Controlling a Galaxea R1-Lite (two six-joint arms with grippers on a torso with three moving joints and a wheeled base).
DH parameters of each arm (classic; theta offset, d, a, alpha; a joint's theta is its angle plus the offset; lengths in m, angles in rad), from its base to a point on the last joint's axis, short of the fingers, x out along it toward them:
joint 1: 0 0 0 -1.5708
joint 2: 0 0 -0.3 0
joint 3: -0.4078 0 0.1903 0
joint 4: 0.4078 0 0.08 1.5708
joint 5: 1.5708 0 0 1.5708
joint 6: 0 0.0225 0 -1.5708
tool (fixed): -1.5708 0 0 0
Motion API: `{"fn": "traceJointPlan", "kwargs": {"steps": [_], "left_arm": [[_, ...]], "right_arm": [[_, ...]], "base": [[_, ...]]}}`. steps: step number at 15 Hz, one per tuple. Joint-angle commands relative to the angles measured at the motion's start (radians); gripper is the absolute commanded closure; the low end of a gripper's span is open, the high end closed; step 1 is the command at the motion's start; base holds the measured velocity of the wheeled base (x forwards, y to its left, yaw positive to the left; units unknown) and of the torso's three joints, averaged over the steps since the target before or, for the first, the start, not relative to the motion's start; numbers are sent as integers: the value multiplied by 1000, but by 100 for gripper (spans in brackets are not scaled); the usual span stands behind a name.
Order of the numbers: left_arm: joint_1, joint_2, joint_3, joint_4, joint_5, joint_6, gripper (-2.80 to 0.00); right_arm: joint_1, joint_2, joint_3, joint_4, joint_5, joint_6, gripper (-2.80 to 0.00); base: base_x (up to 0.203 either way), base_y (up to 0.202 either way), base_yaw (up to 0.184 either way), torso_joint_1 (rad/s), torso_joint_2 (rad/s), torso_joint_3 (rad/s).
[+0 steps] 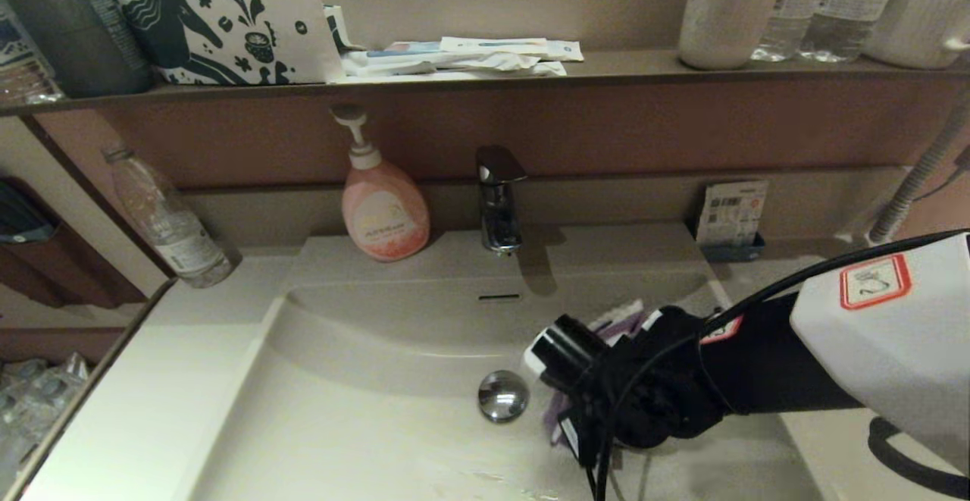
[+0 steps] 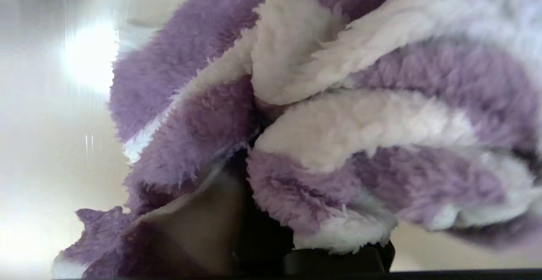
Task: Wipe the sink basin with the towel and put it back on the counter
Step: Wipe the sink
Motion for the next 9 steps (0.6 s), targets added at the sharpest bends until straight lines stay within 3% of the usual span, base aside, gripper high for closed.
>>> {"fn": "traceJointPlan", "kwargs": {"steps": [1, 5, 9], "left_arm": [[0, 0, 0, 0, 0, -1, 0], [0, 0, 0, 0, 0, -1, 0], [0, 0, 0, 13, 0, -1, 0]], "right_arm": [[56, 31, -3, 102, 23, -11, 0], [119, 130, -174, 105, 112, -6, 0], [168, 240, -403, 105, 186, 55, 0]], "base": [[0, 0, 0, 0, 0, 0], [0, 0, 0, 0, 0, 0], [0, 0, 0, 0, 0, 0]]}}
